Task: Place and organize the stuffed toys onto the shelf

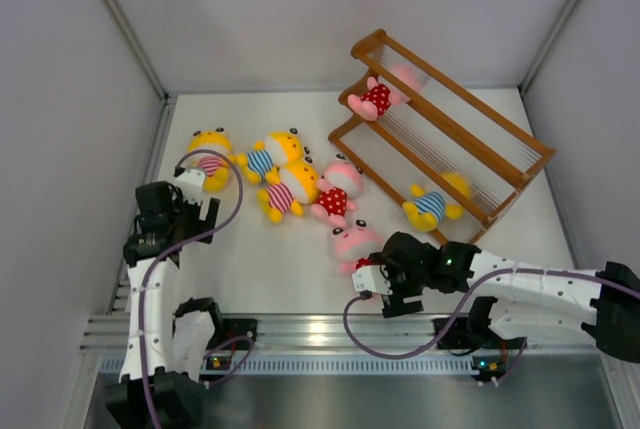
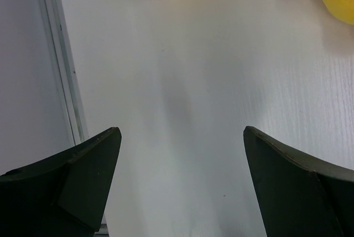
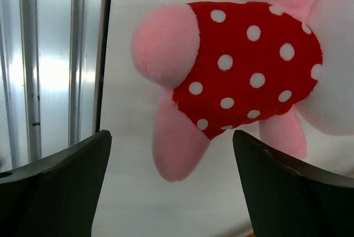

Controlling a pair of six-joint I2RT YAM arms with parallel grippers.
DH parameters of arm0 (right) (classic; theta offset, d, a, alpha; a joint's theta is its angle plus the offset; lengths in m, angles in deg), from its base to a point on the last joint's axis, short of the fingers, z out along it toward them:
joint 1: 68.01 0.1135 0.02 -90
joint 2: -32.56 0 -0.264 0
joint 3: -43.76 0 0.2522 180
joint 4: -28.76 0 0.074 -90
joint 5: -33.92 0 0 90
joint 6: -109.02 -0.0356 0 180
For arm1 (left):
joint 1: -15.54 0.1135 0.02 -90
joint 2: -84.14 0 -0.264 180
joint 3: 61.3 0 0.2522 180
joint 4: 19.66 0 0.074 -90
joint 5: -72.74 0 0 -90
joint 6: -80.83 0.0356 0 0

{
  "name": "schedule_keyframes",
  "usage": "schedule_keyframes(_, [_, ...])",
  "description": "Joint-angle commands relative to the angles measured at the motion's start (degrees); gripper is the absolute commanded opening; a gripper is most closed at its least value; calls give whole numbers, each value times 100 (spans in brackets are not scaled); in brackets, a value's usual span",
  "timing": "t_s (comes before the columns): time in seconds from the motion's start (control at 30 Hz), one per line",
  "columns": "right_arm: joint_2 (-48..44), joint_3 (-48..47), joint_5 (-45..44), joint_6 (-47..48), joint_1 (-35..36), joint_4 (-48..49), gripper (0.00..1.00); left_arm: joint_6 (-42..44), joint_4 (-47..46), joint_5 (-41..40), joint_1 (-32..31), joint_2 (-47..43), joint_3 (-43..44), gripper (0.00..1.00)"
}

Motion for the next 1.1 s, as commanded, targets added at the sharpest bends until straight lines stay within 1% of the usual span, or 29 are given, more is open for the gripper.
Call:
schedule_keyframes(0.0, [119,139,-51,-46,50,1191,88,58,4,-59,-21,64,275,98])
schedule_keyframes(0.07, [444,131,-122,-230,59,1401,83,84,4,-129,-38,108,302,98])
schedule_keyframes(0.1, [541,113,-139,-274,59,1429,74,110,13,-156,-47,143,310,98])
schedule_keyframes(0.17, [796,-44,-113,-432,59,1429,60,119,4,-200,-56,187,302,98])
schedule_keyframes(0.2, [849,-141,-104,-494,59,1264,43,145,4,-208,-56,213,302,98])
schedule_keyframes(0.23, [954,-272,-96,-634,59,1123,35,146,4,-217,-73,222,302,98])
schedule_keyframes(0.27, [990,-622,-78,-713,59,956,28,137,13,-235,-74,231,302,98])
schedule_keyframes(0.3, [1034,-852,-17,-801,59,519,12,137,13,-244,-74,240,319,98])
schedule_keyframes(0.33, [1121,-1097,27,-1020,59,280,0,154,13,-252,-82,240,311,98])
schedule_keyframes(0.37, [1174,-1683,10,-1213,59,-9,0,146,4,-253,-74,249,311,98])
schedule_keyframes(0.4, [1253,-2002,-42,-1415,59,-273,0,154,4,-253,-74,266,328,98])
schedule_keyframes(0.43, [1428,-2675,-112,-1757,59,-876,0,146,4,-261,-82,275,337,98])
schedule_keyframes(0.5, [1744,-3364,-349,-2136,59,-1425,0,137,4,-235,-82,301,363,98])
schedule_keyframes(0.53, [1859,-3698,-420,-2382,50,-1976,0,146,4,-235,-82,301,381,98])
schedule_keyframes(0.57, [1956,-4267,-482,-2454,50,-2190,0,146,4,-235,-91,319,390,98])
schedule_keyframes(0.63, [2123,-4867,-806,-2585,50,-2542,0,154,13,-252,-91,319,425,98])
schedule_keyframes(0.7, [2168,-5176,-1358,-2726,41,-2806,0,163,13,-287,-117,319,425,98])
schedule_keyframes(0.73, [2176,-5335,-1466,-2866,32,-2877,0,181,13,-322,-126,319,433,98])
schedule_keyframes(0.87, [2299,-6459,-2036,-3174,-213,-3500,0,225,13,-358,-153,337,434,98])
schedule_keyframes(0.9, [2352,-6661,-2377,-3245,-266,-3832,0,225,4,-349,-153,337,434,98])
schedule_keyframes(0.97, [2536,-7187,-2800,-3456,-389,-4124,0,216,13,-314,-161,354,425,98])
schedule_keyframes(1.0, [2641,-7313,-3298,-3517,-407,-4395,0,207,4,-305,-153,345,425,98])
schedule_keyframes(1.07, [2739,-7480,-3698,-3632,-486,-4634,0,198,13,-279,-153,354,407,98])
